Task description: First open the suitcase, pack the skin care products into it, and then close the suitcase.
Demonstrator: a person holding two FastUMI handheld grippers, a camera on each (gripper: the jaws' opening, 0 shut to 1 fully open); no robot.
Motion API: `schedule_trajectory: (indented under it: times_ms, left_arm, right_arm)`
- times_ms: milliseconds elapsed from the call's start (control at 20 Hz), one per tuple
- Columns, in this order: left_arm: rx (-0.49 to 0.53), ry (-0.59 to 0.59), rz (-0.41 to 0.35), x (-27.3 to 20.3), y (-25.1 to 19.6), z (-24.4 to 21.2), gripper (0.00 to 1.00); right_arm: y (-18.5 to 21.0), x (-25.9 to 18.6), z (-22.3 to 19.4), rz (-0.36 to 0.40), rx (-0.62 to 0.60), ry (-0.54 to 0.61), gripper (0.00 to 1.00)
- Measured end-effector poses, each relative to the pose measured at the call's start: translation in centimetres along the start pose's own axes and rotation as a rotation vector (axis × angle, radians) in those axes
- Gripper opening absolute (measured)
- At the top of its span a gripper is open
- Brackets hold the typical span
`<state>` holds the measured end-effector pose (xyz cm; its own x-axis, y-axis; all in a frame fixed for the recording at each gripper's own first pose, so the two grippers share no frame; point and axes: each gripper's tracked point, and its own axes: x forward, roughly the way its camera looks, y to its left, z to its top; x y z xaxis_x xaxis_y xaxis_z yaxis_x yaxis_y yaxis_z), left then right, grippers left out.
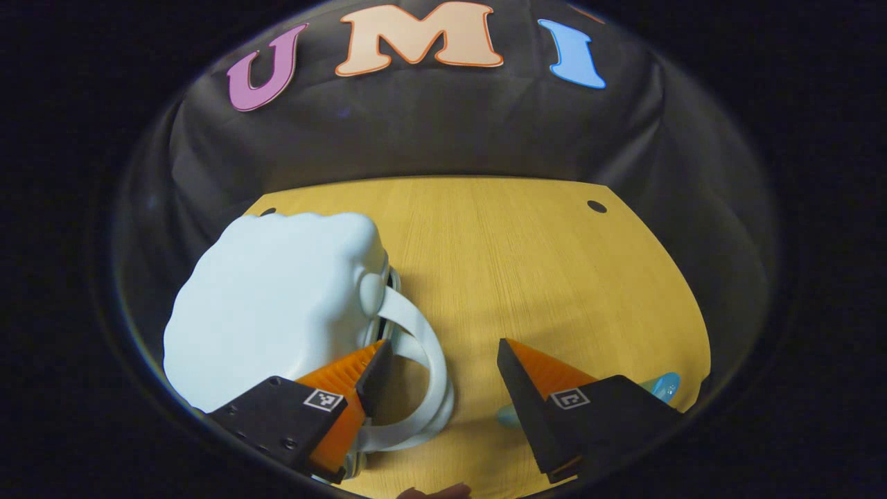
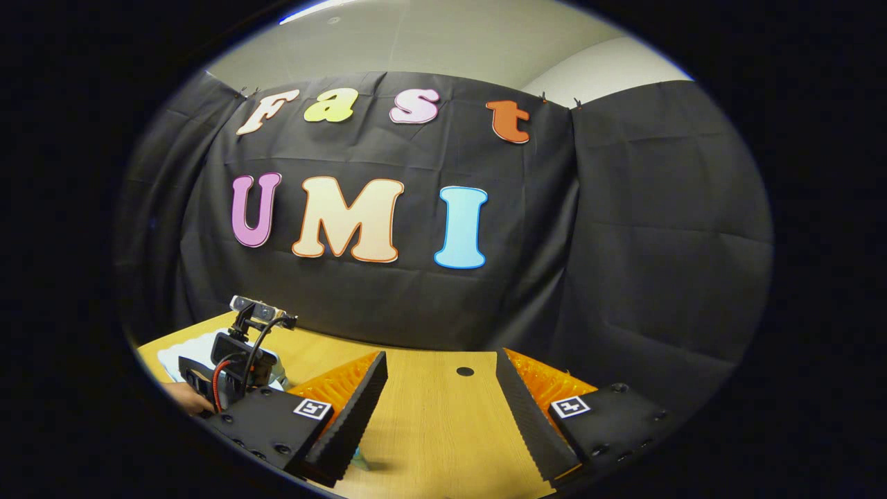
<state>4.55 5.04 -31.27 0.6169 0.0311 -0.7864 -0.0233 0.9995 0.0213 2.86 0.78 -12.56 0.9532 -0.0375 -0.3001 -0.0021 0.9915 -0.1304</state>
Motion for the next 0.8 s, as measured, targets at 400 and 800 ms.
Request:
schedule_trajectory:
  times_ms: [400,800]
  left_arm:
    - [-0.062,0.148,0.006,1.7,0.7,-2.0,0.71]
    - [-0.079,0.224,-0.057,2.3,0.3,-3.6,0.14]
  right_arm:
    - [0.0,0.3,0.0,-0.008,-0.009,-0.005,0.99]
    - [0.3,0.3,0.2,-0.004,0.005,-0.022,0.99]
